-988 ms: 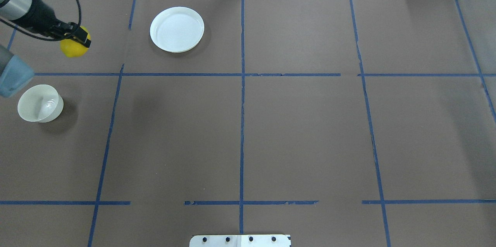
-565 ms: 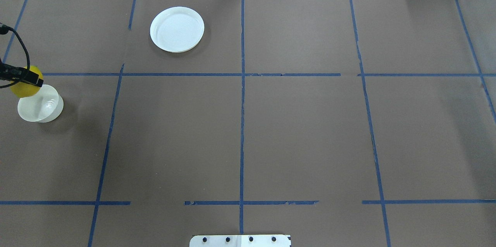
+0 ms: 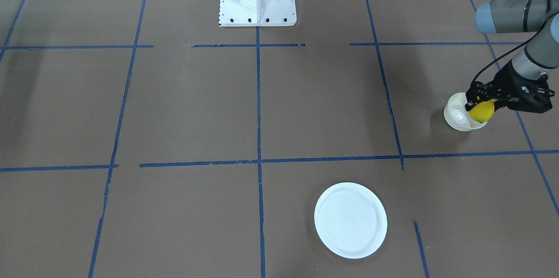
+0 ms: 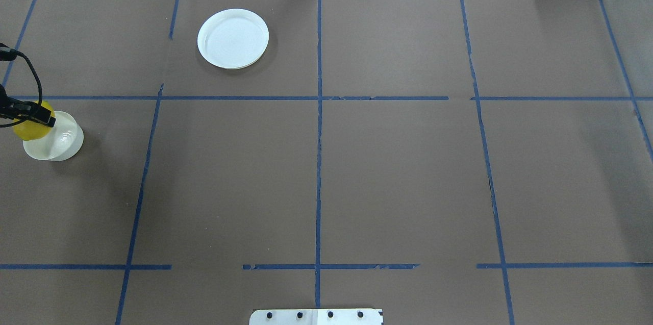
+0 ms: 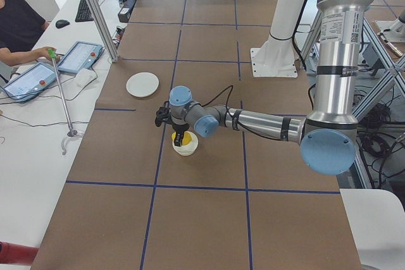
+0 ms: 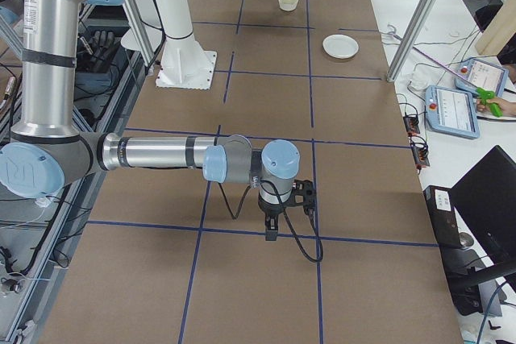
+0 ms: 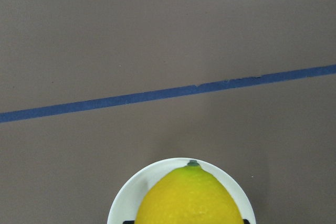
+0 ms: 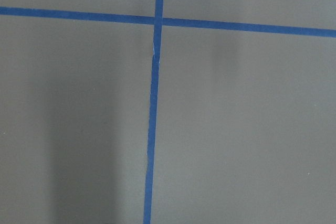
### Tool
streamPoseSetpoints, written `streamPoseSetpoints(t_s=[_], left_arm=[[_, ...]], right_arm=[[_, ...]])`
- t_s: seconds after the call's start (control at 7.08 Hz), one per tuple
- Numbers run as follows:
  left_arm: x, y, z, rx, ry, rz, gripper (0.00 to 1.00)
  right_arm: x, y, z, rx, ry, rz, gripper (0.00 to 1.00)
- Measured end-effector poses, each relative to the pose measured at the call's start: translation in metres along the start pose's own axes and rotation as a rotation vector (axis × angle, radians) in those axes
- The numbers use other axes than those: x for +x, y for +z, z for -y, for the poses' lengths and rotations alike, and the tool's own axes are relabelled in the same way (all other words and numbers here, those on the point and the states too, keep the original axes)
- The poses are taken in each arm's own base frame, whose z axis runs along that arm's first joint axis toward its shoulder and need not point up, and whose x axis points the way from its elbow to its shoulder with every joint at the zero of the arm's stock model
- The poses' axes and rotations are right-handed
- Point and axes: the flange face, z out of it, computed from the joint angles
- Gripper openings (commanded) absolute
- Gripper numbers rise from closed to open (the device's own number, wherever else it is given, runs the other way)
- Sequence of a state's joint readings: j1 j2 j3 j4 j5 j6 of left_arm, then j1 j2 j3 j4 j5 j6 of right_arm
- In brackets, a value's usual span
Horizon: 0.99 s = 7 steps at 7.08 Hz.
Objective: Move lemon from plate to bowl
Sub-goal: 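Lower the lemon into the white bowl and open the left gripper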
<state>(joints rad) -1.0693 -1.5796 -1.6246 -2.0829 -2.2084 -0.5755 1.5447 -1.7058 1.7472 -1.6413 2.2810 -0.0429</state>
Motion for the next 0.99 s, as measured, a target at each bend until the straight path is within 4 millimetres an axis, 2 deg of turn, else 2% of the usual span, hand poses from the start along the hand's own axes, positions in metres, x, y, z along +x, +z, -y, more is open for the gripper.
streamPoseSetpoints(t_s=[0.28, 0.56, 0.85, 0.99], left_arm=[[-0.002, 0.005, -0.001, 0.021, 0.031, -0.019, 1.00], [0.006, -0.002, 0.001, 0.037, 0.051, -0.042, 1.00], [0.010, -0.029, 0.009, 0.063, 0.067, -0.085, 1.00], [-0.002, -0.050, 0.015, 0.096, 0.101, -0.088, 1.00]], right_arm=[[0.000, 0.000, 0.000, 0.000, 0.000, 0.000, 1.00], [0.000, 0.000, 0.000, 0.000, 0.000, 0.000, 1.00], [0.000, 0.000, 0.000, 0.000, 0.000, 0.000, 1.00], [0.000, 0.000, 0.000, 0.000, 0.000, 0.000, 1.00]])
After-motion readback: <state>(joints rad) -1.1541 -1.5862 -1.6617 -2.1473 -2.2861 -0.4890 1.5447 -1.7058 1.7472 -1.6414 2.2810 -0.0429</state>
